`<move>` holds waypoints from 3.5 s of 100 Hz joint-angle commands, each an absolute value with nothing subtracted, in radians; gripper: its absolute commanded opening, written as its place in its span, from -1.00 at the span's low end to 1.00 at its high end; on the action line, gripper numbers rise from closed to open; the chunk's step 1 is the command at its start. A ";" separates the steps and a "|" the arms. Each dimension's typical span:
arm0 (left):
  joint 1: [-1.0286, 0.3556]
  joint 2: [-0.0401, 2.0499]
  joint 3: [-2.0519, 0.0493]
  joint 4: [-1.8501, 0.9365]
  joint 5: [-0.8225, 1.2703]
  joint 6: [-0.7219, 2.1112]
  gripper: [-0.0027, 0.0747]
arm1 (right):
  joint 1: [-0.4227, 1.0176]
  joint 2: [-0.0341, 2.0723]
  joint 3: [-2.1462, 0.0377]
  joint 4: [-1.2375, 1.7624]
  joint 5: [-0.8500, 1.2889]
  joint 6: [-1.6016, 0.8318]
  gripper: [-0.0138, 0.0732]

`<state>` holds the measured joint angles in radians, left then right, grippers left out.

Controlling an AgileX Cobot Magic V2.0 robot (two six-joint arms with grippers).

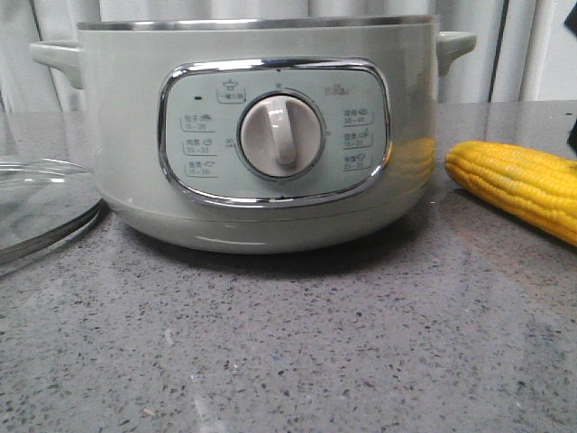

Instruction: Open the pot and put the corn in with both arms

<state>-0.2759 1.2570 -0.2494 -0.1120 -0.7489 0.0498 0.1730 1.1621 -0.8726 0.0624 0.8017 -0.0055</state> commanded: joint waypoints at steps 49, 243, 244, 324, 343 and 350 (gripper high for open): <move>-0.282 1.196 -0.285 -0.112 -0.954 0.043 -0.16 | 0.173 1.254 -0.905 0.096 0.818 -0.026 -0.84; -0.284 1.100 -0.285 -0.121 -0.812 0.036 0.26 | 0.476 1.233 -1.516 0.147 1.067 -0.081 -0.83; -0.284 1.094 -0.285 -0.121 -0.812 0.036 0.26 | 0.481 1.245 -1.522 0.147 1.065 -0.081 -0.83; -0.284 0.610 -0.287 -0.112 -0.680 0.036 0.26 | 0.504 1.521 -1.594 0.147 0.903 -0.079 0.28; -0.284 0.512 -0.317 -0.104 -0.576 0.036 0.04 | 0.504 1.502 -1.594 0.147 0.906 -0.074 0.10; -0.284 0.467 -0.330 -0.102 -0.568 0.036 -0.26 | 0.504 1.478 -1.594 0.147 0.906 -0.069 -0.23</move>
